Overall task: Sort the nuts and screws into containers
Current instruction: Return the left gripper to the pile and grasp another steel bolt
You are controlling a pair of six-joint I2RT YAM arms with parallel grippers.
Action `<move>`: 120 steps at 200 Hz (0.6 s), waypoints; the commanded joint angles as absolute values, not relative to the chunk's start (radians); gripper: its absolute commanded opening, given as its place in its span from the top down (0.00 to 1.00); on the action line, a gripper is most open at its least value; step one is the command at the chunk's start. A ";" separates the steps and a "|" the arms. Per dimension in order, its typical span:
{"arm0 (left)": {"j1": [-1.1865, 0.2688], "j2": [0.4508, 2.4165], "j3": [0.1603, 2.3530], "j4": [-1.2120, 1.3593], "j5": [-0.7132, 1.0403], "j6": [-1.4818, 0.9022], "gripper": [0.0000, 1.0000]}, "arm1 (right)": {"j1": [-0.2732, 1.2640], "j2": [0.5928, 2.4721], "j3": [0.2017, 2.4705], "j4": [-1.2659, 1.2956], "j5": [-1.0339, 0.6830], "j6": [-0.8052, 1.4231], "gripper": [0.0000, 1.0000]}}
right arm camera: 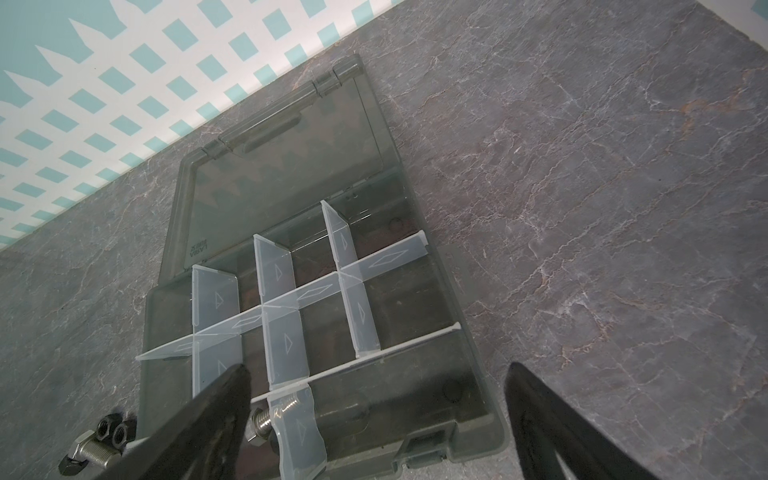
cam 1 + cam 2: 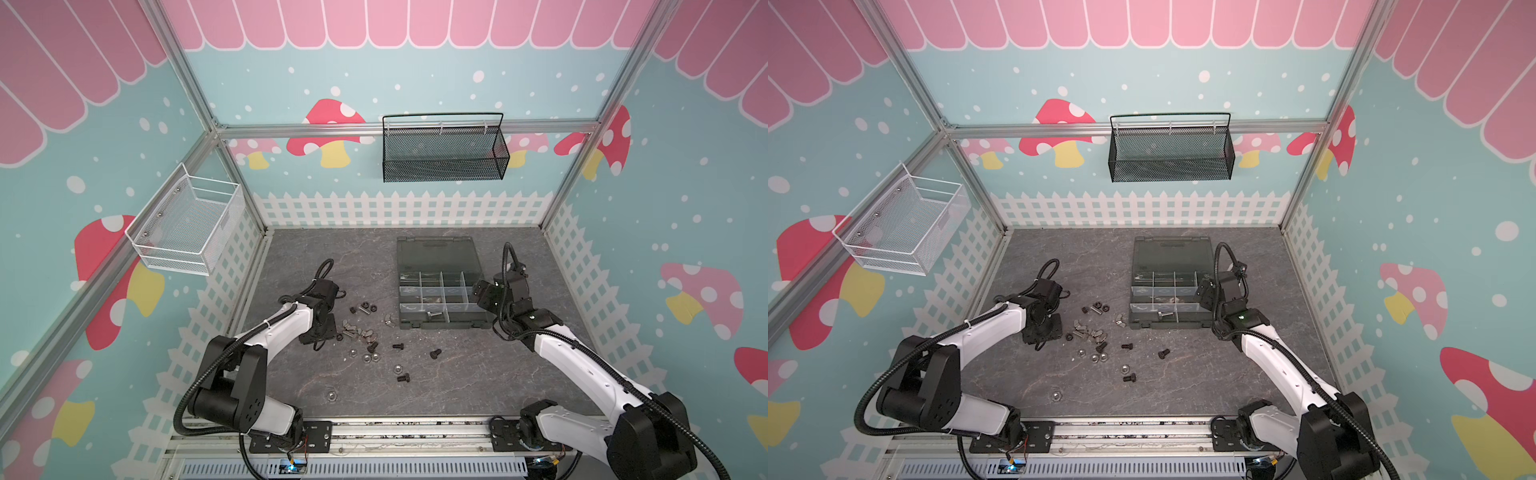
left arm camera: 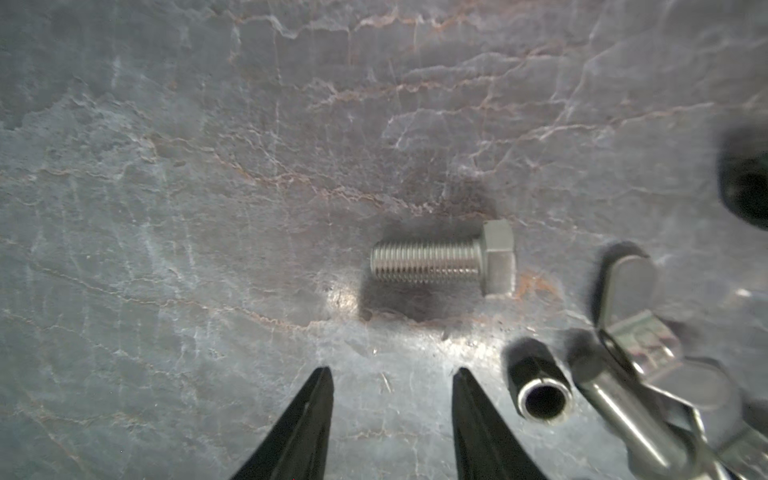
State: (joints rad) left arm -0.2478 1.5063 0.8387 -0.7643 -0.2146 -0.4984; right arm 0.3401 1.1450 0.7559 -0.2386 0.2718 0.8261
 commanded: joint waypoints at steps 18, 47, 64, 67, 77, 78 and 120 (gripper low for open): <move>-0.237 1.591 0.872 -0.730 -0.241 -0.528 0.49 | 0.337 1.152 0.783 -0.249 0.295 0.813 0.03; -0.224 1.638 0.898 -0.693 -0.224 -0.532 0.48 | 0.337 1.156 0.787 -0.250 0.293 0.819 0.03; -0.207 1.664 0.920 -0.679 -0.213 -0.532 0.45 | 0.337 1.158 0.787 -0.250 0.291 0.821 0.03; -0.204 1.668 0.924 -0.676 -0.210 -0.531 0.44 | 0.337 1.159 0.787 -0.250 0.291 0.822 0.03; -0.195 1.682 0.938 -0.668 -0.212 -0.527 0.42 | 0.337 1.161 0.788 -0.250 0.290 0.823 0.03; -0.194 1.684 0.939 -0.667 -0.213 -0.527 0.42 | 0.337 1.161 0.788 -0.250 0.290 0.823 0.03; -0.181 1.736 0.996 -0.666 -0.213 -0.509 0.42 | 0.337 1.170 0.787 -0.250 0.293 0.826 0.03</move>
State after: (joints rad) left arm -0.1902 1.6962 0.9745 -0.6807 -0.2192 -0.5095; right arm 0.3401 1.1603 0.7647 -0.2394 0.2749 0.8173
